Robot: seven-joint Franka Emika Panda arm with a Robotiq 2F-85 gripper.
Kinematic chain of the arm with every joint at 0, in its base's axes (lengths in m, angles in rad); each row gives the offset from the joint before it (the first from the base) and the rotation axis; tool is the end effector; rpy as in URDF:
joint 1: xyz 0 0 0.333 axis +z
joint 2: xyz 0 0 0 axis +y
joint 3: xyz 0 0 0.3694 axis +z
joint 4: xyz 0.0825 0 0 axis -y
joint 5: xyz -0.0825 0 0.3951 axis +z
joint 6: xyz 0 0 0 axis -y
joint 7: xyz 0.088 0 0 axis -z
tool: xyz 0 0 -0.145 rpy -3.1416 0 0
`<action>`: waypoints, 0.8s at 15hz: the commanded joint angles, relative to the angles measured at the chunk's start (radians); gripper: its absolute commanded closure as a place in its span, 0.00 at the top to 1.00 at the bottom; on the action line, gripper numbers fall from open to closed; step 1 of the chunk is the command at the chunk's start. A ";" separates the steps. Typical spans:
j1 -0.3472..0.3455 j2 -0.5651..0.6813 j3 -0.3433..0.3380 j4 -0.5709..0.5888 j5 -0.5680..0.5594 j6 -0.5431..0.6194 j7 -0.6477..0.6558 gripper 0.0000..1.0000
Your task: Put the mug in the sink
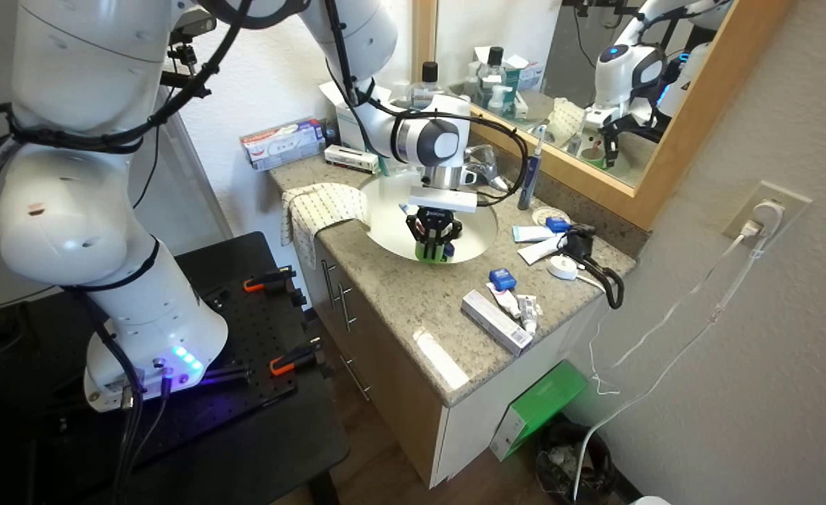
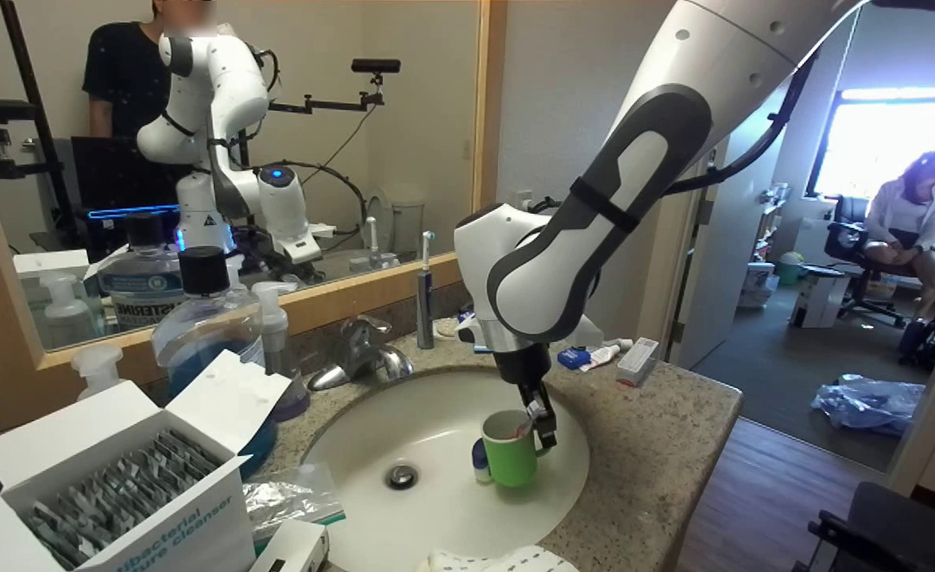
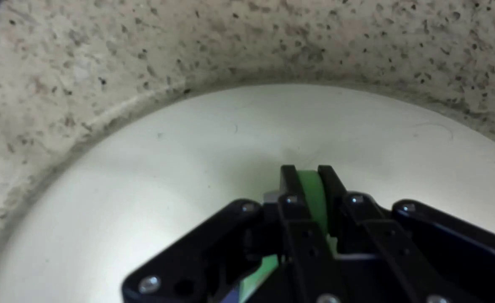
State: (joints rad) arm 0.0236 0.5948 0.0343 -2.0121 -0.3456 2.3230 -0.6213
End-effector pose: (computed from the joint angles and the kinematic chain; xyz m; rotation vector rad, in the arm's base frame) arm 0.5937 0.0192 0.1323 2.6607 1.3665 -0.4856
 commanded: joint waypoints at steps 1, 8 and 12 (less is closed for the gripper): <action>0.023 0.051 0.004 0.070 -0.035 -0.060 0.024 0.05; 0.025 0.114 0.031 0.130 -0.044 -0.040 -0.012 0.06; 0.025 0.118 0.037 0.134 -0.052 -0.026 -0.014 0.05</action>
State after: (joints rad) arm 0.0485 0.7104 0.0645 -1.8957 -0.3765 2.3030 -0.6249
